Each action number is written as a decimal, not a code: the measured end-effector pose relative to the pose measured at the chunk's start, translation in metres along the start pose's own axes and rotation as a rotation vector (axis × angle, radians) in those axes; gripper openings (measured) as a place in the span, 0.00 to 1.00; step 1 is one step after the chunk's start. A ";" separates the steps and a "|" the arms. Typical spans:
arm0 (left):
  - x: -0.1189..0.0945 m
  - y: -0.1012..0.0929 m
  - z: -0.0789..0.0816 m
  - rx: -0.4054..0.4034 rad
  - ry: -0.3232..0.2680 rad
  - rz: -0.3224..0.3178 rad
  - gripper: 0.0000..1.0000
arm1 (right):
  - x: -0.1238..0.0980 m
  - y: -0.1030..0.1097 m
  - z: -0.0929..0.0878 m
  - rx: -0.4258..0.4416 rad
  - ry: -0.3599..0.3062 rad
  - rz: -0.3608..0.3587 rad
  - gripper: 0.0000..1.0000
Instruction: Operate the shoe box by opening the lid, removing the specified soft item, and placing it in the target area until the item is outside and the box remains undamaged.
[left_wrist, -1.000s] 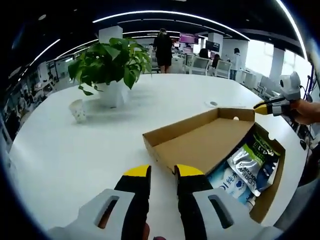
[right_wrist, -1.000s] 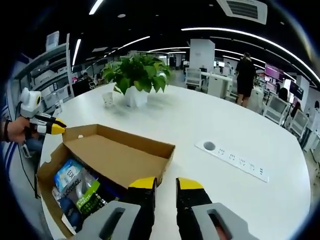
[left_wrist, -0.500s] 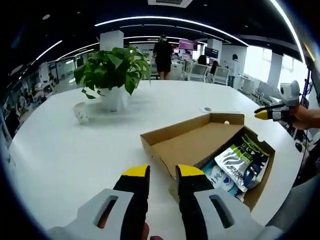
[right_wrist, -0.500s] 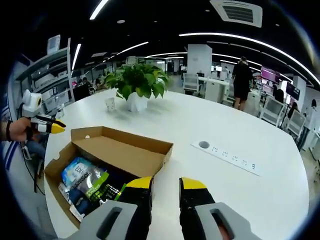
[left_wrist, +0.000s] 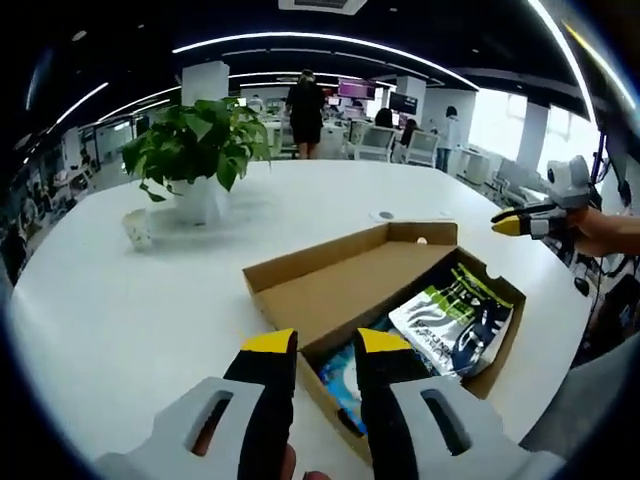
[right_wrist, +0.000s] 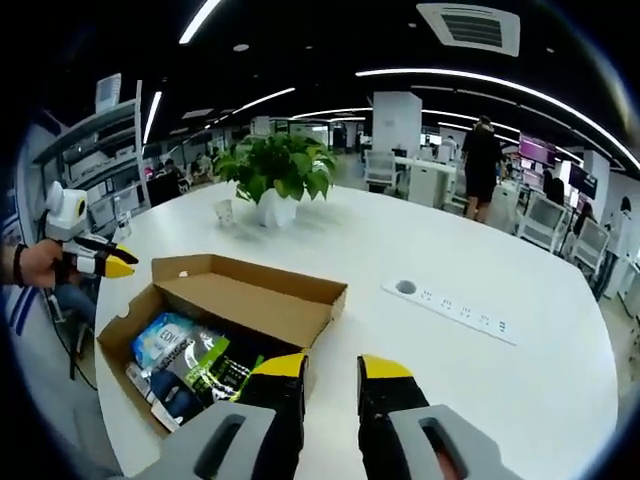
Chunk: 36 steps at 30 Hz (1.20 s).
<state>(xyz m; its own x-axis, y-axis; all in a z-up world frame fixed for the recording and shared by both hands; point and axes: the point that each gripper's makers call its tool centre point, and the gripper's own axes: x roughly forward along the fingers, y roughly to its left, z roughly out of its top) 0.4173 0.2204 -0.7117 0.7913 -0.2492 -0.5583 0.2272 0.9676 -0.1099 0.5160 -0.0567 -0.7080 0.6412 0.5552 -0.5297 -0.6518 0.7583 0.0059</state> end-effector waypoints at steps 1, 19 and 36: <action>0.001 -0.004 -0.001 0.002 0.006 -0.009 0.23 | 0.000 0.001 0.000 -0.004 0.000 0.002 0.15; 0.041 -0.072 -0.046 -0.020 0.181 -0.202 0.30 | -0.020 0.013 -0.027 0.006 0.022 0.018 0.15; 0.057 -0.093 -0.072 -0.089 0.293 -0.247 0.19 | -0.020 0.010 -0.043 0.015 0.033 0.020 0.15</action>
<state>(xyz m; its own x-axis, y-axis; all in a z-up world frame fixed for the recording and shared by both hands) 0.4004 0.1188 -0.7931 0.5208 -0.4655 -0.7155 0.3303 0.8828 -0.3340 0.4794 -0.0749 -0.7345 0.6140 0.5588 -0.5574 -0.6583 0.7522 0.0291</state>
